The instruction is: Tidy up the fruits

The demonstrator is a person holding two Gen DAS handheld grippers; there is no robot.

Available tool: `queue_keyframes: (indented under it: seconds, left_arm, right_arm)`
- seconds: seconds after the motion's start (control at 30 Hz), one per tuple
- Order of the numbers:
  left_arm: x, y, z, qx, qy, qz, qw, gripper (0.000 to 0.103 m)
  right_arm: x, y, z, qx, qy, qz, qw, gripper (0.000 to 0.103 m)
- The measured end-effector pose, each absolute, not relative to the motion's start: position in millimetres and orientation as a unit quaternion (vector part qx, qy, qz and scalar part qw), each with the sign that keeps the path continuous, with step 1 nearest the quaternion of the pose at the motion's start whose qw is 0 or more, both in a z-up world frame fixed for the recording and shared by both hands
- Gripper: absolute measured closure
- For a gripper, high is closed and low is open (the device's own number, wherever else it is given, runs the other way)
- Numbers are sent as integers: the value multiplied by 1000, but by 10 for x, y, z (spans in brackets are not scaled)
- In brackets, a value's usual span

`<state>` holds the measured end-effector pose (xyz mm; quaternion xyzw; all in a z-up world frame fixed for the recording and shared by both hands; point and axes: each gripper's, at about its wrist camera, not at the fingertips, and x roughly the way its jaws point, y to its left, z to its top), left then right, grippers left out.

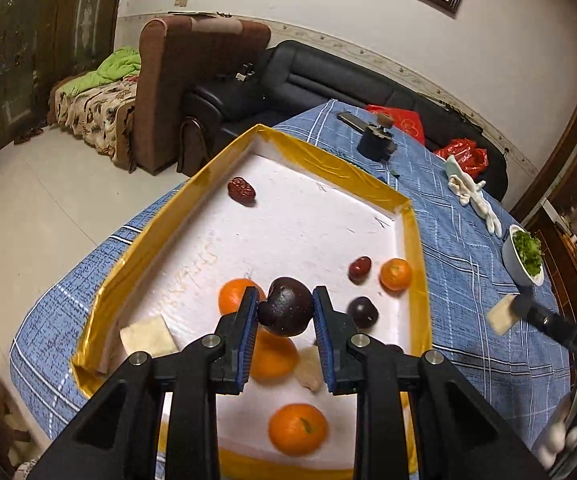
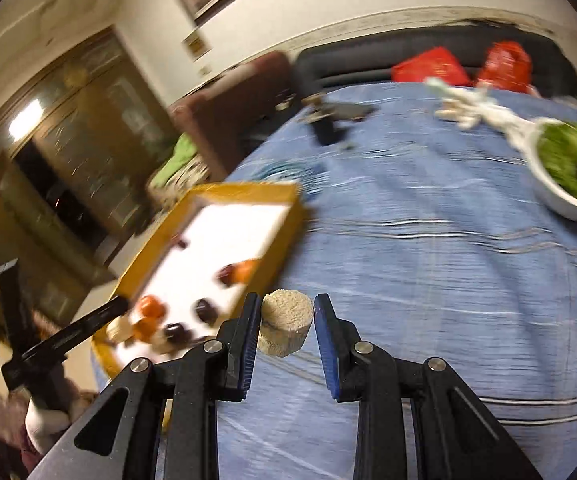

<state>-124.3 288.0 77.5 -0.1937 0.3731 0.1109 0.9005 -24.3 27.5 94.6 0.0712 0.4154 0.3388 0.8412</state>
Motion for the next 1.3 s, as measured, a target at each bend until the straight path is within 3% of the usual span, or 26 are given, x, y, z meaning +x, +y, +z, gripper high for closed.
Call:
queue_keyframes:
  seconds: [0.1,0.13,0.17,0.37,0.63,0.77,1.3]
  left_arm:
    - [-1235,2921,777,-200,372,109,900,63]
    - [-1246,2936,785,-202,369,108,901,50]
    - [-1271,2945,799,-203,364,108,903,43]
    - [-1466,2990,896,-199,348,121,908,36]
    - [-1613,2863,1021,-157,339,160,914,28]
    - [-1629,2710,1066,-131,337,163,918,28]
    - [-1707,2202,1165,-68,337,149,927,21]
  right_arm:
    - [-280,651,902,48,420,351,835,72]
    - [-291,768,879,38,421,352,835,72]
    - [-300,867,853,29,422,353,834,72]
    - [-348,1207,736,-13,419,347,839,71]
    - [-571,1179,810,-25,395,340,853,58]
    - [-733,1012,868,-14,381,334,862,45]
    - [-1142,329,914,72,367,296,879,35]
